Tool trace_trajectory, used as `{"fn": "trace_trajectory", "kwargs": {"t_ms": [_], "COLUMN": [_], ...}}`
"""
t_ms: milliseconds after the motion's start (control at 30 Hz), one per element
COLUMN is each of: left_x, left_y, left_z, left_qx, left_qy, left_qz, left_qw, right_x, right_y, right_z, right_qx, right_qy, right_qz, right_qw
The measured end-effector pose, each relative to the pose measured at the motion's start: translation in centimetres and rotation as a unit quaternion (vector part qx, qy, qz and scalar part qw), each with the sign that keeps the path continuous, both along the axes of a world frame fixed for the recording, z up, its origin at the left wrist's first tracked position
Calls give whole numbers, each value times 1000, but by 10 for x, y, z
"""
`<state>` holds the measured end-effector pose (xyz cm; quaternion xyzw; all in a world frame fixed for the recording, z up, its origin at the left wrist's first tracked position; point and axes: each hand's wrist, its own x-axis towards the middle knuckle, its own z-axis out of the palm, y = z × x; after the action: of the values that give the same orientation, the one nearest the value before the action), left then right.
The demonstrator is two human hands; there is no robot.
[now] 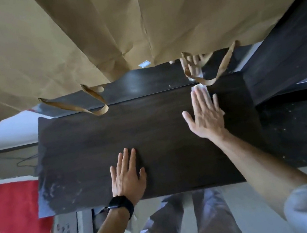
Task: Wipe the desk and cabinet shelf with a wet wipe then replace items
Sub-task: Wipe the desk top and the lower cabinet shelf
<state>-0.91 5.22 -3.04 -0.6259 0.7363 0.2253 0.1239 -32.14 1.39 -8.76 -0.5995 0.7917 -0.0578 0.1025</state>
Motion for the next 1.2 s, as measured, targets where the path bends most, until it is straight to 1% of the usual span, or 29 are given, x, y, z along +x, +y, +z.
{"fn": "trace_trajectory", "kwargs": {"t_ms": [67, 133, 167, 233, 267, 333, 400, 433, 467, 533, 567, 600, 633, 667, 733, 800, 867, 933, 967, 1000, 1033, 1100, 1133, 1200], "left_x": [33, 61, 73, 96, 105, 118, 124, 126, 129, 137, 142, 148, 154, 160, 172, 183, 197, 210, 213, 214, 212, 201, 192, 165], "left_y": [13, 31, 39, 51, 55, 60, 66, 69, 72, 78, 80, 82, 84, 86, 89, 91, 93, 96, 96, 97, 96, 93, 91, 89], "left_z": [-1, 1, 2, 0, -1, -4, -5, -5, -5, -4, -4, -4, -5, -6, -6, -7, -11, -14, -14, -15, -15, -17, -17, -21], "left_qx": [-10, -15, -13, -10, -6, 4, 16, 15, 10, -6, -6, -4, -3, -5, -12, -20, -15, -21, -33, -45, -56, -60, -58, -61], "left_qy": [-3, -11, -18, -29, -31, -34, -44, -47, -46, -38, -33, -30, -30, -30, -23, -13, -21, -28, -28, -27, -27, -20, -11, 12], "left_qz": [56, 107, 123, 143, 154, 177, 188, 189, 194, 233, 251, 261, 261, 254, 251, 265, 272, 269, 263, 252, 236, 197, 171, 100], "left_qw": [998, 994, 992, 989, 988, 984, 981, 981, 980, 972, 967, 965, 965, 967, 968, 964, 962, 963, 964, 966, 970, 978, 983, 993], "right_x": [58, 127, 163, 223, 243, 251, 225, 205, 184, 151, 146, 151, 165, 186, 239, 292, 343, 377, 384, 382, 373, 339, 316, 257], "right_y": [8, 23, 35, 64, 78, 92, 87, 79, 71, 49, 38, 27, 17, 9, -4, -11, -7, 10, 23, 36, 48, 73, 87, 116], "right_z": [1, 4, 4, 3, 2, -1, -2, -2, -1, 0, 3, 5, 4, 4, 3, 2, 0, -1, -4, -6, -7, -7, -4, 0], "right_qx": [-2, 15, 25, 41, 44, 49, 46, 42, 37, 45, 53, 59, 61, 60, 54, 51, 43, 49, 52, 55, 54, 52, 51, 58], "right_qy": [-25, -55, -61, -53, -50, -46, -40, -35, -28, -7, 1, 4, -1, -7, -22, -40, -53, -54, -54, -52, -51, -58, -62, -62], "right_qz": [94, 197, 264, 393, 434, 473, 474, 450, 399, 240, 165, 110, 80, 72, 114, 205, 330, 453, 492, 510, 509, 473, 437, 310], "right_qw": [995, 979, 962, 917, 898, 878, 879, 891, 916, 970, 985, 992, 995, 996, 992, 977, 942, 889, 867, 857, 857, 878, 896, 947]}}
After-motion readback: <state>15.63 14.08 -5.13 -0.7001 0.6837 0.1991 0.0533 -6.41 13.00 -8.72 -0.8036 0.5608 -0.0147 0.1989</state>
